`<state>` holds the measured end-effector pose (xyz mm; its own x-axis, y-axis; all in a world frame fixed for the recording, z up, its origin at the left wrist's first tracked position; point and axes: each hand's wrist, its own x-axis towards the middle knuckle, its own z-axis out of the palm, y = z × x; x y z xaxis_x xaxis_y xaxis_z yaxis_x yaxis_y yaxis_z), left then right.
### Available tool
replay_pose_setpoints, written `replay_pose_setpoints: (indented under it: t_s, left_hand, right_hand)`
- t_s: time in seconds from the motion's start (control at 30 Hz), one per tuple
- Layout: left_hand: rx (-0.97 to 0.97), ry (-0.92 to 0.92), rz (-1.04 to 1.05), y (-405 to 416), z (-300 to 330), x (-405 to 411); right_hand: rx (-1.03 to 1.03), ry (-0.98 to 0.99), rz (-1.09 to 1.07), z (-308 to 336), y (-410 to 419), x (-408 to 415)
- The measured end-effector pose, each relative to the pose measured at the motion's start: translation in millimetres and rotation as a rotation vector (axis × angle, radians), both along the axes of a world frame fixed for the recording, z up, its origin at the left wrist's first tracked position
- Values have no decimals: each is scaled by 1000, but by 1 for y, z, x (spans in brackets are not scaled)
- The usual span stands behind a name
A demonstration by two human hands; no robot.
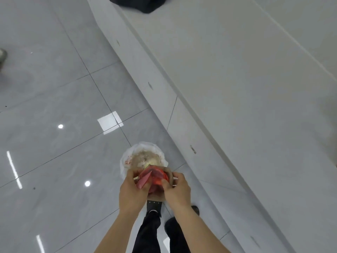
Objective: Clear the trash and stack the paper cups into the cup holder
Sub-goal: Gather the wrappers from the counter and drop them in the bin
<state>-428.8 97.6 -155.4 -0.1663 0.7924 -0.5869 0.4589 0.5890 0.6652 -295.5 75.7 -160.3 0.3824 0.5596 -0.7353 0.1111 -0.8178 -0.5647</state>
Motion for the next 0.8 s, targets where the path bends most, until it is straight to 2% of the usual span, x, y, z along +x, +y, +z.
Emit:
replay_pose_setpoints:
  t_s: [0.17, 0.33, 0.5, 0.8]
  left_hand:
    - [-48, 49, -99, 30, -36, -23]
    - [-67, 257, -206, 50, -53, -53]
    - [-24, 307, -363, 70, -36, -53]
    - [202, 401, -684, 95, 10, -19]
  right_hand:
    - [-56, 28, 131, -30, 30, -23]
    - [-152, -40, 342, -30, 37, -19]
    - [-154, -168, 517, -15, 40, -14]
    - [-34, -351, 566, 38, 54, 4]
